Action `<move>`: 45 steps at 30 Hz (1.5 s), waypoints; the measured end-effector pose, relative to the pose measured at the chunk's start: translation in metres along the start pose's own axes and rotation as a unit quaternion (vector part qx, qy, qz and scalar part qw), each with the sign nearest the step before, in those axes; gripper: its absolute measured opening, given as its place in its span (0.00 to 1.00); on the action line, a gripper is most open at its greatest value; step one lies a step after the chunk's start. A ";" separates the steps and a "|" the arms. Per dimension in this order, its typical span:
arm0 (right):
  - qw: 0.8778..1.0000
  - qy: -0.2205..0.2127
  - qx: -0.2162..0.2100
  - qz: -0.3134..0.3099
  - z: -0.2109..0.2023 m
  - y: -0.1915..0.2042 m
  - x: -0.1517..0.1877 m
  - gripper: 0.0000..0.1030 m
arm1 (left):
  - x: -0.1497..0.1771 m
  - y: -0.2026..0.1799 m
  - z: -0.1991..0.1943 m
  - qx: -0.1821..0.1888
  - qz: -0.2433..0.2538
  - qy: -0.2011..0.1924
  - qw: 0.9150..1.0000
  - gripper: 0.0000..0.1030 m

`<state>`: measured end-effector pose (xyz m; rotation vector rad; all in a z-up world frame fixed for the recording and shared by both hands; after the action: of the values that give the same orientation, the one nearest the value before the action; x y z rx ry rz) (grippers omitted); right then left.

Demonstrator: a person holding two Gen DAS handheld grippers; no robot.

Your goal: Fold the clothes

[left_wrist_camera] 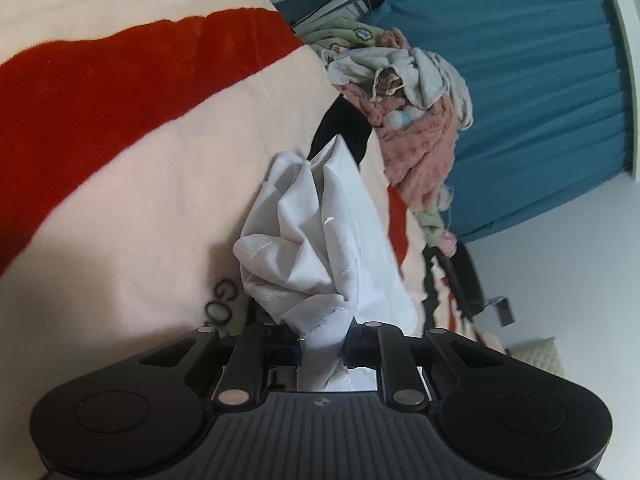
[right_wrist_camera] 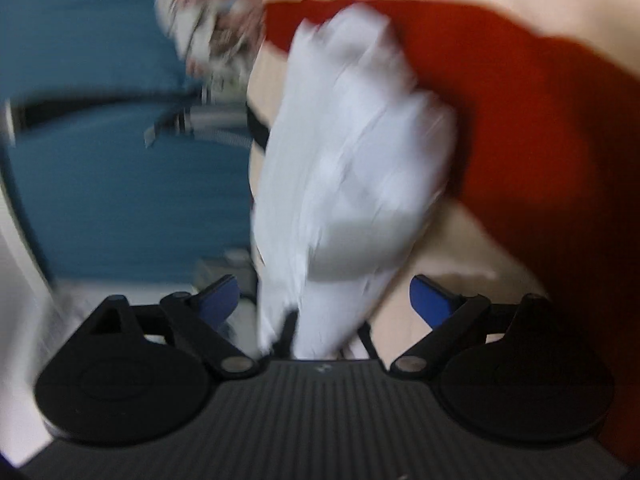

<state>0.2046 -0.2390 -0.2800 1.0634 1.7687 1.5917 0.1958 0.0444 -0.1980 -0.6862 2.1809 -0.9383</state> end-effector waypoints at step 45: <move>0.952 -0.172 0.059 -0.247 -0.101 0.196 -0.169 0.17 | -0.001 -0.289 0.119 0.077 0.147 0.166 0.972 0.17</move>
<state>0.2557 -0.4359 -0.0908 0.8021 1.7257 0.9458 0.3424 -0.1798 -0.0378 -0.1296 2.3782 -1.1097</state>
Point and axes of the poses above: each gripper's, at about its wrist camera, not at the fingertips, and z roughly the way its jaws point, y to its left, x to its underside, the point moved 9 cm from there along z, roughly the way its jaws point, and after that the axes turned 6 degrees about -x, right-handed, at the moved point
